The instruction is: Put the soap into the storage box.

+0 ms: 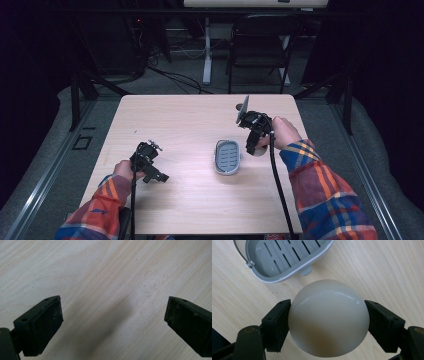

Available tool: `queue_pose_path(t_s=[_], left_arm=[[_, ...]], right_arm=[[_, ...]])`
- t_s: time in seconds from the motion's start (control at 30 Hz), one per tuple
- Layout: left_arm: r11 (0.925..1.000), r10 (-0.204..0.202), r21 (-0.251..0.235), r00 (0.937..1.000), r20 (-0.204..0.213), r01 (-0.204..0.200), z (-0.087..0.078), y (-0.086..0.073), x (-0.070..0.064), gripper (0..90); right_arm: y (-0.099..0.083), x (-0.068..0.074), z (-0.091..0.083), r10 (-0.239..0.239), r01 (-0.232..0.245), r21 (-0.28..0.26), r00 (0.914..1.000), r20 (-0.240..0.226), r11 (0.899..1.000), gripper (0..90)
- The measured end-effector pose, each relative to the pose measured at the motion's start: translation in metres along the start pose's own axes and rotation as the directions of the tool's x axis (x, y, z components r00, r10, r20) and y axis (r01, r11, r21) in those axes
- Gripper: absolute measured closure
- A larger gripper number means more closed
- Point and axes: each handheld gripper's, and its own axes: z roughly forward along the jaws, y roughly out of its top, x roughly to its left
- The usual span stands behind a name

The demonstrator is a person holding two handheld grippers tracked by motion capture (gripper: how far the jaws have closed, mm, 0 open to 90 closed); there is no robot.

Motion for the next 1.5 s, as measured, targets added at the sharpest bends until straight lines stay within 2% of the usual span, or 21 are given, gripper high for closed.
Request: queue_pose_path(t_s=[0.2,0.73,1.5], left_arm=[[1.0,0.0,-0.003,1.0,0.003,0.0,0.0,0.0,0.0,1.5],[1.0,-0.001,-0.002,1.0,0.004,0.001,0.0,0.0,0.0,1.5],[0.9999,-0.01,-0.008,0.9999,0.003,0.01,-0.002,-0.005,0.001,1.5]], right_arm=[[0.012,0.005,0.0,-0.023,0.023,0.012,0.9997,0.003,1.0,24.4],[0.029,0.014,0.003,-0.058,0.058,0.019,0.9983,0.003,0.998,24.4],[0.06,0.032,0.017,-0.107,0.107,0.007,0.9937,-0.032,0.994,24.4]])
